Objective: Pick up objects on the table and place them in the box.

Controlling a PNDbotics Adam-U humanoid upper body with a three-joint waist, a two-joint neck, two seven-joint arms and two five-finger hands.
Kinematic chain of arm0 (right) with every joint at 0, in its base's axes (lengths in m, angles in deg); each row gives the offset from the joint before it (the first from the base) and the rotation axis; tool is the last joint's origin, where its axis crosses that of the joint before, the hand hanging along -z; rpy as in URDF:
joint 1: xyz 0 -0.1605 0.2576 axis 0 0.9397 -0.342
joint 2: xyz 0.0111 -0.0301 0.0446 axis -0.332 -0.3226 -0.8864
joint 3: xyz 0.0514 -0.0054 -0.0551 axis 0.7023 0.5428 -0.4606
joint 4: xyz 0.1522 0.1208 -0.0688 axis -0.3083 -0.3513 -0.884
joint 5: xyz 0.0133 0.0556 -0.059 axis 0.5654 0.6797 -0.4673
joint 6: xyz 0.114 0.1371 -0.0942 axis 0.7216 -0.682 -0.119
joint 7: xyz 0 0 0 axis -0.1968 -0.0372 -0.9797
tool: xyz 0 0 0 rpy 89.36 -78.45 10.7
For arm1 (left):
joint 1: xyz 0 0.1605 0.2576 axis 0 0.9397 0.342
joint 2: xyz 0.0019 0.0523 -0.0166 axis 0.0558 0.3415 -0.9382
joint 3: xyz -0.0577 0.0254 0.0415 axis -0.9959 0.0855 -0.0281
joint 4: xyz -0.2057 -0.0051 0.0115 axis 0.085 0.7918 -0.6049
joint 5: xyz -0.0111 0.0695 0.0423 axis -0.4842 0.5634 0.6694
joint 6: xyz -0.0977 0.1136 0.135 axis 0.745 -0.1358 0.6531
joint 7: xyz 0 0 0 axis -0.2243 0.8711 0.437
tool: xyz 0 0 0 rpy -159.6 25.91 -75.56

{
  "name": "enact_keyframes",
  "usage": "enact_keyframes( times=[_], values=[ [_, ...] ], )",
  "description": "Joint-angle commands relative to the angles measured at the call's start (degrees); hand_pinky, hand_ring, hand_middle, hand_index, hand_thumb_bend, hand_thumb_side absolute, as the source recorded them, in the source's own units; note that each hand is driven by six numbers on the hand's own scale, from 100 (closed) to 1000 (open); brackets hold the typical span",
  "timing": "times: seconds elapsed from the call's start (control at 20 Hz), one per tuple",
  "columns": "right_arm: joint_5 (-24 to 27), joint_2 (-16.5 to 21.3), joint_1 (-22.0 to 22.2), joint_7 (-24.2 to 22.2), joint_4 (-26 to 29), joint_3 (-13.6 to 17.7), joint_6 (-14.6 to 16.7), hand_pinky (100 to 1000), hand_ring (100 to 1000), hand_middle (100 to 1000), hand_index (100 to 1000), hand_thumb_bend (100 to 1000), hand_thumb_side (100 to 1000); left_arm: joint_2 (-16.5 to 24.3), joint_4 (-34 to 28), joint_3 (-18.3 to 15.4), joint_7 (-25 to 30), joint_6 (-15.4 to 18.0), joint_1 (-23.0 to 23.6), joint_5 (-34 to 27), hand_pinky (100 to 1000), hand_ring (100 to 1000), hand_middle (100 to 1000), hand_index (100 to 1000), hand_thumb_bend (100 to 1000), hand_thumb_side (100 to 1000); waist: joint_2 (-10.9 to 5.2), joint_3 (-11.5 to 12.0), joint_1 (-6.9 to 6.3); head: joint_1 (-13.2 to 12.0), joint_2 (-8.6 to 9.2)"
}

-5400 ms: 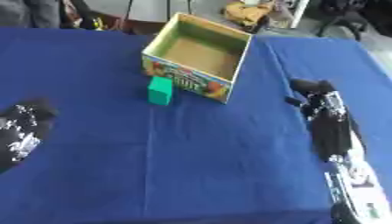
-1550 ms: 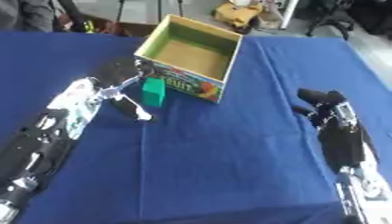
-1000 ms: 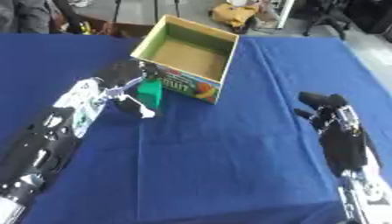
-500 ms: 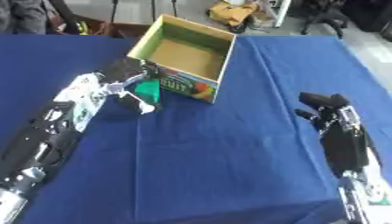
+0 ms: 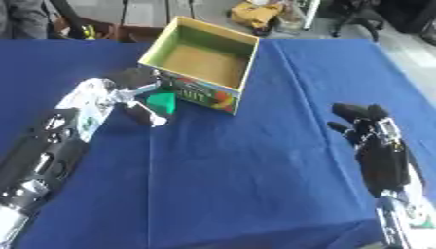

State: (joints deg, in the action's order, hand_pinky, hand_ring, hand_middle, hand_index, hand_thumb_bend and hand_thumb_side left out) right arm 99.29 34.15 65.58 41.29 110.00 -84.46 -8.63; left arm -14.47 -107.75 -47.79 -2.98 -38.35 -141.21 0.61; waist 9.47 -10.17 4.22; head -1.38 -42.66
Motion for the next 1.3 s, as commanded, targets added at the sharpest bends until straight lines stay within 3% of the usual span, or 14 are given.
enact_keyframes(
  times=[0.05,0.2,0.35,0.75,1.0,1.3],
  values=[
    [0.4,0.8,-0.6,-0.2,0.4,0.1,0.2,833,906,774,752,100,904,1.0,-0.3,-0.7,2.0,0.9,-1.4,-1.5,770,716,662,860,569,251,-0.78,-0.1,-0.12,0.0,0.43],
    [0.4,0.8,-0.6,-0.2,0.4,0.2,0.2,833,906,774,752,100,905,1.1,-0.2,-0.9,3.4,1.5,-1.4,-2.7,751,687,662,860,528,201,-0.78,-0.1,-0.15,0.1,0.39],
    [0.4,0.8,-0.6,-0.2,0.4,0.2,0.2,833,906,774,753,100,905,1.3,-0.1,-1.0,4.6,1.7,-1.3,-4.1,704,612,657,859,426,100,-0.81,-0.1,-0.18,0.2,0.35],
    [0.4,0.9,-0.6,-0.2,0.3,0.3,0.2,834,906,774,753,100,904,2.1,-1.4,-1.5,4.7,0.4,-1.3,-8.7,531,412,603,836,176,100,-0.87,0.1,-0.17,0.4,0.43],
    [0.4,0.9,-0.6,-0.2,0.3,0.4,0.2,834,906,774,754,100,903,3.6,-3.7,-1.5,5.2,-0.5,-2.3,-12.7,460,336,592,832,145,100,-0.94,0.2,-0.26,0.6,0.5],
    [0.4,1.0,-0.5,-0.2,0.3,0.5,0.2,834,906,774,754,100,903,5.4,-7.3,-1.4,5.6,-1.7,-4.1,-16.0,453,333,592,830,164,100,-1.04,0.0,-0.45,0.7,0.69]
  ],
)
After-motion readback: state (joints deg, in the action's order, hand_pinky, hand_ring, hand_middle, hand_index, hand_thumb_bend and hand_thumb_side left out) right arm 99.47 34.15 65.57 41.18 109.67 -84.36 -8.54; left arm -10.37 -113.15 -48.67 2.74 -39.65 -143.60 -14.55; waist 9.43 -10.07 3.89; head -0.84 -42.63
